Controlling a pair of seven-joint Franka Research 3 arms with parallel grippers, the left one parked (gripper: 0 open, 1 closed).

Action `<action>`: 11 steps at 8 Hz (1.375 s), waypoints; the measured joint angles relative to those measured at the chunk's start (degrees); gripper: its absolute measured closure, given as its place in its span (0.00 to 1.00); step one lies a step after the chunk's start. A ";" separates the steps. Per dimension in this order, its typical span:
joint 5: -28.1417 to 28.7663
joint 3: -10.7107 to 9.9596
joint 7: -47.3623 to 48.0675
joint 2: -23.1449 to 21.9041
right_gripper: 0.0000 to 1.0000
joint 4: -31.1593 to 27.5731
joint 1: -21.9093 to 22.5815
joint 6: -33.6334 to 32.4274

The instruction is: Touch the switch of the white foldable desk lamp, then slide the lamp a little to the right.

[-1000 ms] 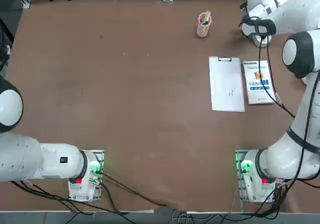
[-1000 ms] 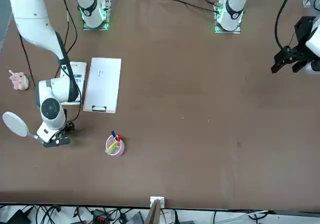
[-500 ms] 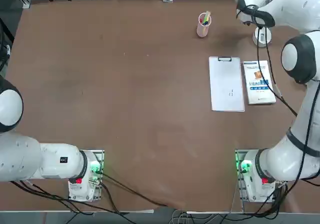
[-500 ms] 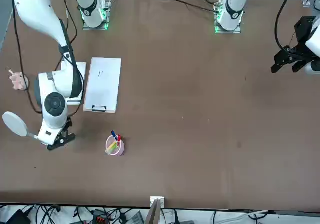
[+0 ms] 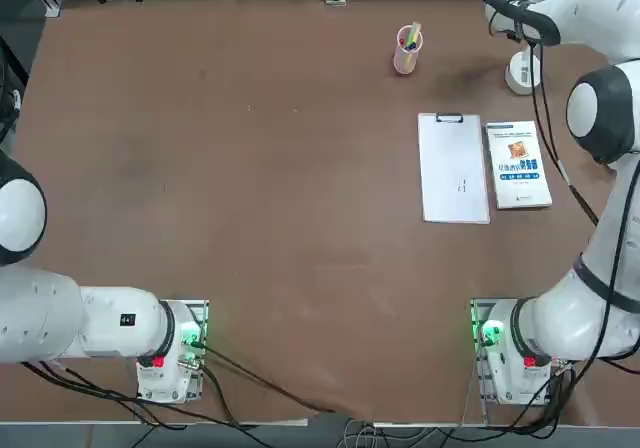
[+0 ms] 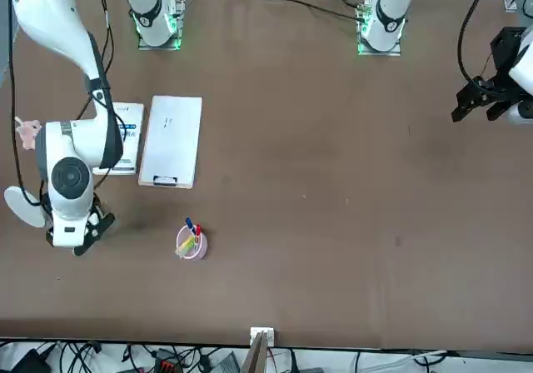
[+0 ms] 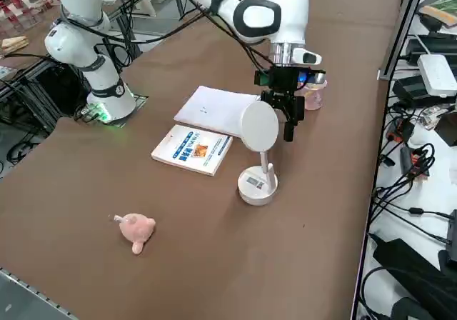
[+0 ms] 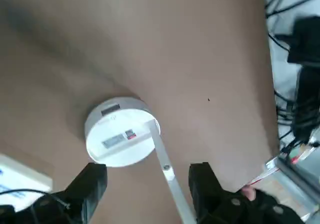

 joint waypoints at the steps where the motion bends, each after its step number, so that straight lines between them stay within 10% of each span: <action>1: -1.23 0.04 -3.71 0.14 0.00 0.01 0.09 0.00; 11: -19.10 0.25 -7.68 9.87 0.00 8.31 1.80 -14.04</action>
